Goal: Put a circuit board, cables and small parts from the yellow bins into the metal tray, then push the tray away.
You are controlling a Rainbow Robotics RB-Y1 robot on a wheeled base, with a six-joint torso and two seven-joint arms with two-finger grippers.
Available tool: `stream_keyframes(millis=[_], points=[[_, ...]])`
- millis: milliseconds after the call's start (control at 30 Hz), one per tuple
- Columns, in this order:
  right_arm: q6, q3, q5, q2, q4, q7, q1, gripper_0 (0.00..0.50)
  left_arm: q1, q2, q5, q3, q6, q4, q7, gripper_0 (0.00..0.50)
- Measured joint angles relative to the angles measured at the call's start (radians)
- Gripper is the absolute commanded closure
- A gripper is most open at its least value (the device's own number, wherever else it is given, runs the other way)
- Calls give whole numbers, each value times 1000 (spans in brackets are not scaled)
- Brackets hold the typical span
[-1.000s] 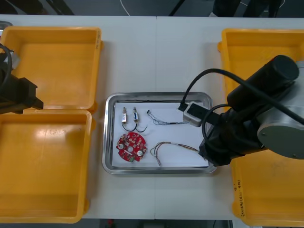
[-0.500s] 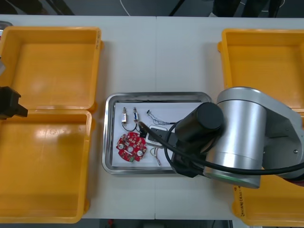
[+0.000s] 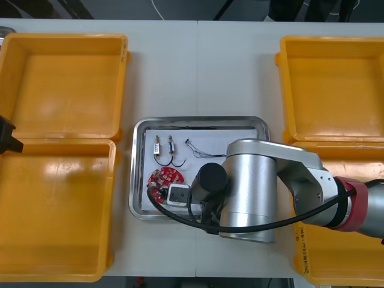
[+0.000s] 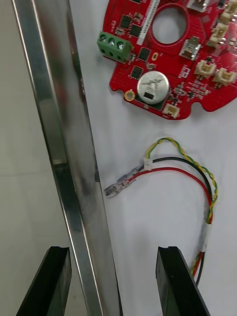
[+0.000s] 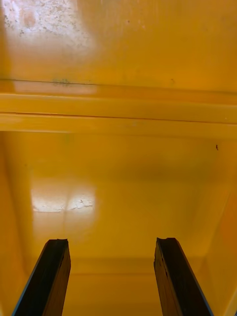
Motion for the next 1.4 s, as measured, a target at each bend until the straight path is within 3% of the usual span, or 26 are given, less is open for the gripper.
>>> stream_keyframes(millis=[367,633,1267,1333,1367,1400], points=[[-1,73,12,45,46,-1,-5,0,6,0,-13,1,0,0,0,0],[-1,146,116,69,50,-7,-7,0,8,0,-14,1,0,0,0,0],[-13,157,138,112,117,-8,-9,0,8,0,-15,1,0,0,0,0],[-13,157,138,112,117,-8,-9,175,8,0,-15,1,0,0,0,0],[-13,157,138,112,117,-8,-9,311,8,0,-15,1,0,0,0,0],[-13,157,138,112,117,-8,-9,363,8,0,-15,1,0,0,0,0]])
